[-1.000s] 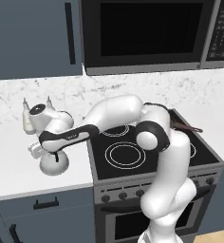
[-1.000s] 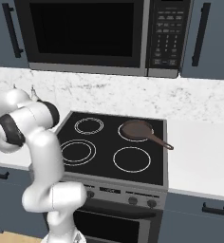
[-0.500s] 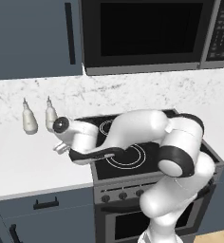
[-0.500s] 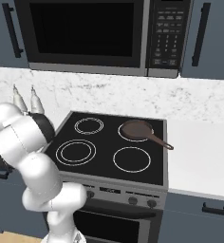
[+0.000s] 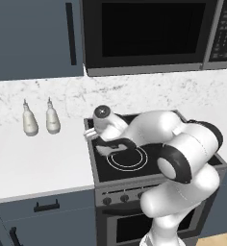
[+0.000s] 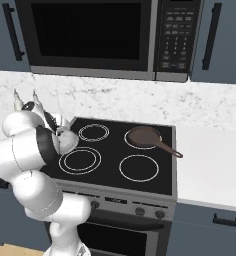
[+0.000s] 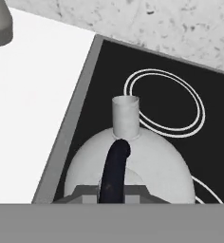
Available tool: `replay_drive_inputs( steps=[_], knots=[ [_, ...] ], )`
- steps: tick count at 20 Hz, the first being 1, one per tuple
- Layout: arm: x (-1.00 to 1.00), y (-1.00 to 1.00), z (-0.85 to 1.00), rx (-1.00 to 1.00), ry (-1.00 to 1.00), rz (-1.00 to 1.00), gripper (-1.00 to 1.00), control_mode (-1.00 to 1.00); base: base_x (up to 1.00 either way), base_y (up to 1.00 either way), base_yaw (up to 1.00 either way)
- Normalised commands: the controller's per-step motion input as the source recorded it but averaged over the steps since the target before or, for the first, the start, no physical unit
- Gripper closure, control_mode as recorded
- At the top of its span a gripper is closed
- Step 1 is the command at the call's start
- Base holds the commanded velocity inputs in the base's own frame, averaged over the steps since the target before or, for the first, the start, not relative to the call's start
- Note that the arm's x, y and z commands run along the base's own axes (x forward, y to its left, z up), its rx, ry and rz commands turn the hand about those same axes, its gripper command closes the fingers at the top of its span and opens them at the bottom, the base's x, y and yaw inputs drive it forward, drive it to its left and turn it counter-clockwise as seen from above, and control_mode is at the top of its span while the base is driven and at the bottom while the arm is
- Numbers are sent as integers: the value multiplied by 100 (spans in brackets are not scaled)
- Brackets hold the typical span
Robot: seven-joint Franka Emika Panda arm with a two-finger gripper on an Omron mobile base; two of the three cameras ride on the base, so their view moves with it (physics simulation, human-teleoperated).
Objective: Pick the kettle from the counter and place it on a stove burner. Then turn the burner on.
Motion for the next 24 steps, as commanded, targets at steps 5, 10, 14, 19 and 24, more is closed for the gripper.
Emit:
replay_drive_inputs(
  steps=[5, 10, 14, 19, 24],
  knots=[
    [20, -97, -10, 25, 14, 0, 100, -100, 0, 0, 0],
    [2, -20, -12, 15, 3, 0, 100, -100, 0, 0, 0],
    [13, 0, -40, 0, 0, 0, 100, -100, 0, 0, 0],
    [12, 0, -25, 1, 0, 0, 100, -100, 0, 0, 0],
    [-1, -3, -6, 2, 0, 0, 100, -100, 0, 0, 0]
  ],
)
